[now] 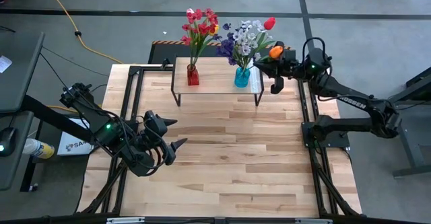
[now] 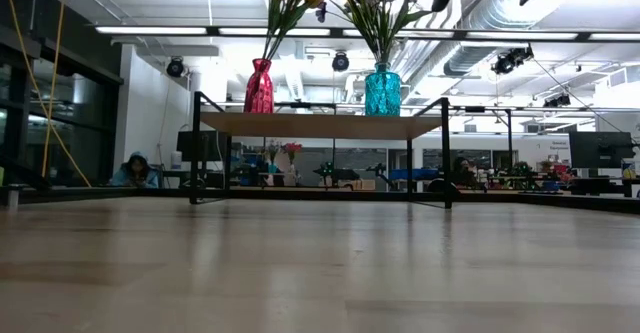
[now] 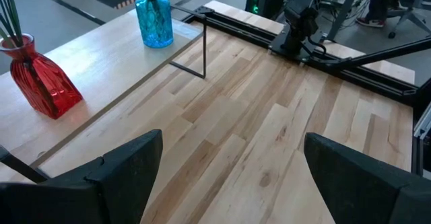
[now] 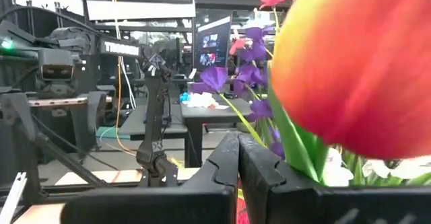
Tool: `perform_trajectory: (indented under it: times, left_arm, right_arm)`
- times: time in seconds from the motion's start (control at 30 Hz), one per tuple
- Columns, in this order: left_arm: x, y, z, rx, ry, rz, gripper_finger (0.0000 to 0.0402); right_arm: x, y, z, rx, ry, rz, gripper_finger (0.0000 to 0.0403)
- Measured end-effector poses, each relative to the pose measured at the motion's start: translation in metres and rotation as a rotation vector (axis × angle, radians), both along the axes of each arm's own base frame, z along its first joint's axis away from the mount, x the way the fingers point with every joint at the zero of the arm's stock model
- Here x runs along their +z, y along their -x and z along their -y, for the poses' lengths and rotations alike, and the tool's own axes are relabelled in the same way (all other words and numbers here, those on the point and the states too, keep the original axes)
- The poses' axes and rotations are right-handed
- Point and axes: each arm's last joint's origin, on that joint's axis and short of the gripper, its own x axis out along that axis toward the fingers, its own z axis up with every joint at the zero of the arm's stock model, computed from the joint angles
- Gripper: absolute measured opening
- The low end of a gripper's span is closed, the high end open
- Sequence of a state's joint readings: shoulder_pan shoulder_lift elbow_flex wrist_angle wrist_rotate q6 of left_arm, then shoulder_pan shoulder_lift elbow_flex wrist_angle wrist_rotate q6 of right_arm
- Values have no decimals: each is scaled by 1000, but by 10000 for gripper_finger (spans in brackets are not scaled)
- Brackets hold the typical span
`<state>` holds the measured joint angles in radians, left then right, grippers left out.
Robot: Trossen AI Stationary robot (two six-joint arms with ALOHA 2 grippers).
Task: Pick and place flowers into a vace then onto a shelf
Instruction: Adjust the orange flower in the blue vase
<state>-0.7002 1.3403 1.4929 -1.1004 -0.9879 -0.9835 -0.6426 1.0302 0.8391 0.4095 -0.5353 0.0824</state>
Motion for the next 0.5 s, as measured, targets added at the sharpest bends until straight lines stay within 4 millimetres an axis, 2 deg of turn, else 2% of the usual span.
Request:
perform_trajectory:
  times: [0.3, 0.5]
  left_arm:
    - [0, 0, 0, 10, 16, 11, 392]
    - [0, 0, 0, 10, 18, 13, 392]
  right_arm:
    - [-10, -12, 8, 47, -6, -22, 0]
    - [-7, -10, 9, 40, 3, -6, 0]
